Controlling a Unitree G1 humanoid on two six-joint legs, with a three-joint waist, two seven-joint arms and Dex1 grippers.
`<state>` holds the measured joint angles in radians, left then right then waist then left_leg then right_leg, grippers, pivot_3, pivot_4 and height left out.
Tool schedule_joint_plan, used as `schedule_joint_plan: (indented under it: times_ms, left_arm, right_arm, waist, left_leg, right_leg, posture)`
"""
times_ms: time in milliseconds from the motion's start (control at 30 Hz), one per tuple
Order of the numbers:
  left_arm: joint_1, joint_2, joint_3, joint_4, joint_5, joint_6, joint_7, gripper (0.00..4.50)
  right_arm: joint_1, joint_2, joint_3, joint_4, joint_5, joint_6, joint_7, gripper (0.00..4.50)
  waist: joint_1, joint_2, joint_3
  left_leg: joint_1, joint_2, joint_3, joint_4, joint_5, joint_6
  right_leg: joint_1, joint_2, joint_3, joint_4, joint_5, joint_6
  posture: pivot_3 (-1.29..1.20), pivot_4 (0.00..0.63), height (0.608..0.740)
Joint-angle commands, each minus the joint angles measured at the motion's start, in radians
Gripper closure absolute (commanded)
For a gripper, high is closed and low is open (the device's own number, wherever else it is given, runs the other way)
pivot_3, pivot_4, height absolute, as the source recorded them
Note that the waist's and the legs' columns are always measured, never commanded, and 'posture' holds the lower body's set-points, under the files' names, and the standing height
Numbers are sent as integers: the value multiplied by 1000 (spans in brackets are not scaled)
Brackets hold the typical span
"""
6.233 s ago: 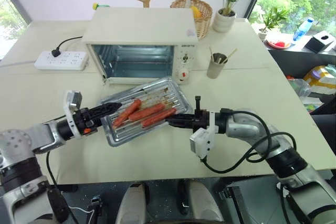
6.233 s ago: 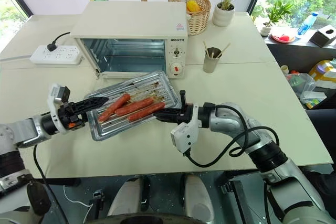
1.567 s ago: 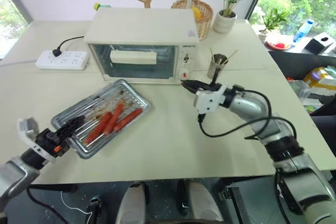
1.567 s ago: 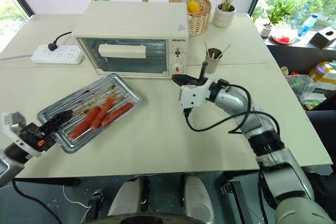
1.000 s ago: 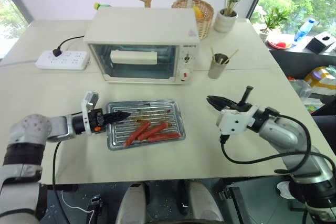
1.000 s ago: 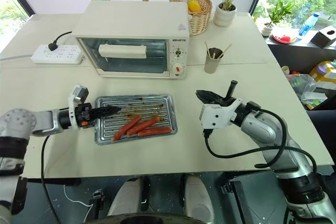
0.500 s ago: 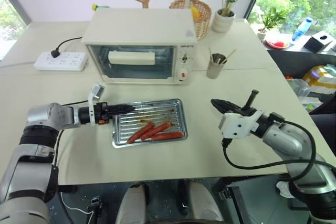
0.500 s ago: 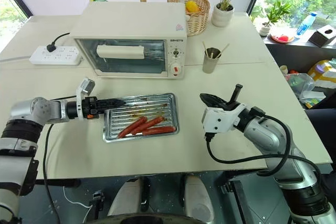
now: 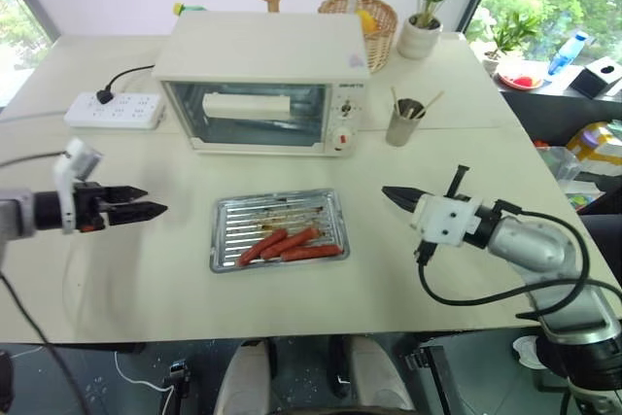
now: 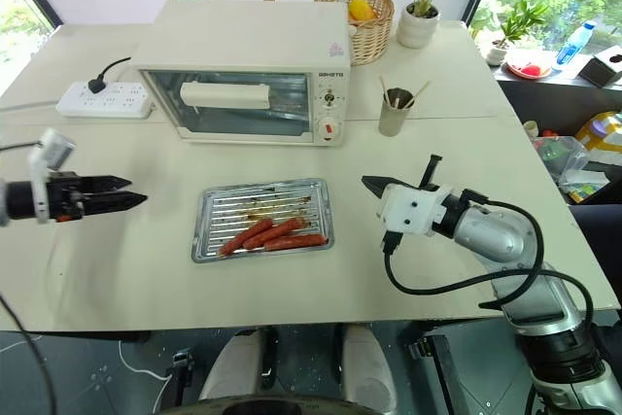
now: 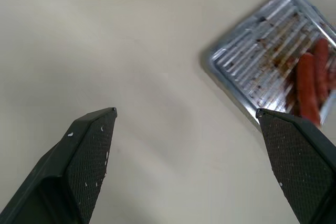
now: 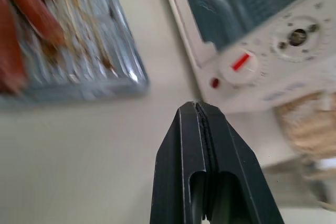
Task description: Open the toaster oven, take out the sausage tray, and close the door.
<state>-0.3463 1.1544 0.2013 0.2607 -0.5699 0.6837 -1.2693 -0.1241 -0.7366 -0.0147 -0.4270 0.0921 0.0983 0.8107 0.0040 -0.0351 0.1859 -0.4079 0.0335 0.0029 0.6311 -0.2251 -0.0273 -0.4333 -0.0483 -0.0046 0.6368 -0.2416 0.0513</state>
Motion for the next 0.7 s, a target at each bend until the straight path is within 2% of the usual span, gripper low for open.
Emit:
schedule_joint_plan:
  times_ms: [33,100,233,300,367,467,700]
  left_arm:
    - [42,20,150,-156,-52,3,14,0]
    - [71,19,220,-258,-77,30,39,0]
    - [122,18,279,-374,-91,61,66,0]
    - [136,8,302,-425,-105,67,76,0]
    - [145,-1,317,-453,-117,69,88,0]
    - [161,-5,330,-475,-128,78,91,0]
    - [203,22,348,-473,-133,78,54,0]
  right_arm:
    - [-11,-17,-93,-103,232,216,37,4001]
    - [-28,-37,-153,-135,412,379,60,3241]
    - [-65,-99,-236,-146,650,610,77,1110]
    - [-72,-176,-306,-124,801,711,157,24]
    - [-88,-235,-344,-90,877,775,193,24]
    - [-105,-296,-360,-44,906,812,230,24]
    - [-97,-341,-328,-8,801,741,274,24]
  waist:
    - [5,0,0]
    - [8,0,0]
    - [7,1,1]
    - [7,2,2]
    - [8,3,2]
    - [5,3,2]
    - [3,4,3]
  left_leg:
    - [0,0,0,0,0,0]
    - [0,0,1,1,0,0]
    - [1,-1,1,0,0,0]
    - [1,0,1,0,0,0]
    - [1,0,1,-1,0,0]
    - [1,0,1,-1,0,0]
    - [1,-1,2,-1,-1,1]
  right_leg:
    - [1,0,0,-1,0,0]
    - [1,-1,0,-2,0,0]
    - [2,-2,0,-3,0,0]
    - [2,-2,0,-3,0,0]
    - [2,-1,0,-3,0,0]
    - [2,2,0,-4,0,0]
    - [1,3,0,-4,0,1]
  posture:
    - [0,150,740]
    - [0,150,740]
    - [0,150,740]
    - [0,150,740]
    - [0,150,740]
    - [0,150,740]
    - [0,150,740]
